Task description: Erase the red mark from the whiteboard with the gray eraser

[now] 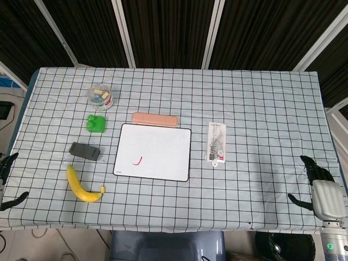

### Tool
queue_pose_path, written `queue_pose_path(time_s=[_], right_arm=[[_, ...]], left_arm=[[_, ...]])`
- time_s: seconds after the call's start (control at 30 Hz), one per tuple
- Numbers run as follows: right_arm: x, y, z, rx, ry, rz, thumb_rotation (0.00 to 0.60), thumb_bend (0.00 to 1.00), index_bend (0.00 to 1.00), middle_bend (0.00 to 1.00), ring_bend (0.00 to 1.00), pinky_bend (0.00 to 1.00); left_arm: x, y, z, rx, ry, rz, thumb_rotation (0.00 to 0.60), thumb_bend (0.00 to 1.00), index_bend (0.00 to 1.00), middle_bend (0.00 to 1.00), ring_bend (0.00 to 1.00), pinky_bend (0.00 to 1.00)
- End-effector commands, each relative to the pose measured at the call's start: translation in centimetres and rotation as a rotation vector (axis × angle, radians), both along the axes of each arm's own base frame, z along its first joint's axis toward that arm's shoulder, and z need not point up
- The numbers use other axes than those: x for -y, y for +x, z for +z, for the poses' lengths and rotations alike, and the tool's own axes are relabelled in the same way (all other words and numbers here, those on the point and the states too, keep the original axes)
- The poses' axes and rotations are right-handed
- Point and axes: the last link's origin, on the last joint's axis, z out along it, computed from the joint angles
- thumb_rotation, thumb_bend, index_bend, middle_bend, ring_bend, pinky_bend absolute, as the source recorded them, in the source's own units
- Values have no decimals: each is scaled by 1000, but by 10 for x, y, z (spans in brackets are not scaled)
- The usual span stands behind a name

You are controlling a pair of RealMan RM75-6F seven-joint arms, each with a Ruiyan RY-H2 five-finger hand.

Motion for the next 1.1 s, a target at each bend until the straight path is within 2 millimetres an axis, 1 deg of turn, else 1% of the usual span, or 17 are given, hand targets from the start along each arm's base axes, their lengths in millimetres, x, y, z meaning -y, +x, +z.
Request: queue_pose_path(time_s=[0.03,0.83,1.0,1.1], right_arm=[[0,0,0,0,1,0,600,76,101,126,218,217],[0,0,-1,2,5,-3,600,76,101,126,218,217],[0,0,0,3,4,-3,600,76,101,126,218,217],[0,0,0,5,5,-4,600,76,101,126,218,217]], left_arm=[[0,0,0,0,0,0,600,110,52,135,0,0],[-3,-1,-1,-3,-6,-8,600,110,52,136,0,0],[-6,0,-3,-11,-19,-13,600,110,53,138,0,0],[-12,1,-6,-19,-33,-21,600,110,53,139,0,0]])
